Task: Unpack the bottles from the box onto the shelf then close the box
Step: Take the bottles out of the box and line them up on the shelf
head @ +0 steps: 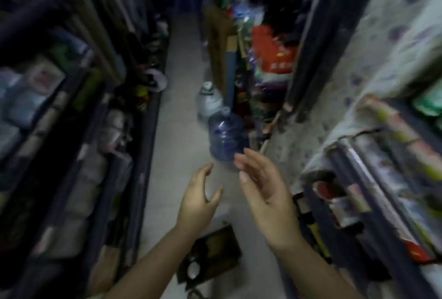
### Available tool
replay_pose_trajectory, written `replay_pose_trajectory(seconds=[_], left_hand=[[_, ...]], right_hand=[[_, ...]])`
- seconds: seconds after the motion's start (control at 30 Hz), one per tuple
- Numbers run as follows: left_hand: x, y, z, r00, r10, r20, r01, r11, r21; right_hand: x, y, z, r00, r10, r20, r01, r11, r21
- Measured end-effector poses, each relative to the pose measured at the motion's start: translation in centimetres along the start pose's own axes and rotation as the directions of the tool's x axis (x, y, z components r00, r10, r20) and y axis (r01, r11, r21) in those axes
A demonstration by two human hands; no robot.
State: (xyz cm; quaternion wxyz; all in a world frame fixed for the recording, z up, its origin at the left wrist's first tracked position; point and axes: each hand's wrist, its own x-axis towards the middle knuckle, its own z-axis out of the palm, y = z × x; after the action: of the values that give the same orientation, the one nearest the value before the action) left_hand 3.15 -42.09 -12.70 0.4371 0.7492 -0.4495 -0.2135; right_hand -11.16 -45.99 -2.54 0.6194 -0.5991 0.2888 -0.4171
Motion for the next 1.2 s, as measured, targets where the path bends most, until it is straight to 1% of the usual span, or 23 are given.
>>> replay_pose_trajectory(seconds=[0.1, 0.2, 0.37, 0.57, 0.67, 0.73, 0.8, 0.87, 0.93, 1.1, 1.2], left_hand=[[-2.3, -6.2, -0.5, 0.989, -0.151, -0.003, 0.151, 0.988, 0.021], [-4.2, -11.6, -0.6, 0.959, -0.282, 0.011, 0.281, 0.959, 0.038], [-5.8, -19.6, 0.2, 0.897, -0.441, 0.018, 0.439, 0.896, 0.065], [-7.5, -28.9, 4.3, 0.839, -0.539, 0.071, 0.536, 0.842, 0.059], [-8.3, -34.3, 7.6, 0.803, -0.579, 0.140, 0.581, 0.813, 0.030], [-9.0, -37.5, 9.9, 0.779, -0.612, 0.137, 0.615, 0.788, 0.023], [-9.5, -40.1, 11.8, 0.761, -0.641, 0.103, 0.643, 0.766, 0.014], [-9.9, -42.9, 13.7, 0.755, -0.650, 0.087, 0.652, 0.758, -0.001], [-10.6, -46.1, 15.6, 0.751, -0.655, 0.086, 0.656, 0.754, 0.022], [-13.0, -53.1, 20.1, 0.710, -0.698, 0.094, 0.689, 0.716, 0.109], [-14.3, -56.1, 22.3, 0.700, -0.707, 0.102, 0.693, 0.706, 0.145]], right_hand=[[-0.6, 5.7, 3.6, 0.992, 0.111, 0.062, -0.111, 0.994, 0.000], [-1.5, 10.7, 6.2, 0.972, 0.213, 0.099, -0.212, 0.977, -0.025], [-2.4, 18.1, 7.8, 0.919, 0.383, 0.094, -0.378, 0.923, -0.068], [-2.5, 28.0, 8.2, 0.853, 0.517, 0.076, -0.510, 0.855, -0.095], [-2.8, 34.0, 7.9, 0.821, 0.567, 0.067, -0.558, 0.822, -0.114], [-3.1, 38.2, 7.6, 0.797, 0.599, 0.085, -0.587, 0.799, -0.131], [-3.4, 42.3, 7.3, 0.767, 0.633, 0.103, -0.616, 0.772, -0.160], [-3.9, 46.5, 6.8, 0.731, 0.671, 0.122, -0.645, 0.739, -0.196], [-4.5, 50.6, 6.4, 0.683, 0.717, 0.143, -0.681, 0.695, -0.232], [-6.3, 60.2, 5.3, 0.629, 0.760, 0.166, -0.652, 0.632, -0.419], [-7.4, 64.8, 4.7, 0.615, 0.768, 0.180, -0.631, 0.616, -0.472]])
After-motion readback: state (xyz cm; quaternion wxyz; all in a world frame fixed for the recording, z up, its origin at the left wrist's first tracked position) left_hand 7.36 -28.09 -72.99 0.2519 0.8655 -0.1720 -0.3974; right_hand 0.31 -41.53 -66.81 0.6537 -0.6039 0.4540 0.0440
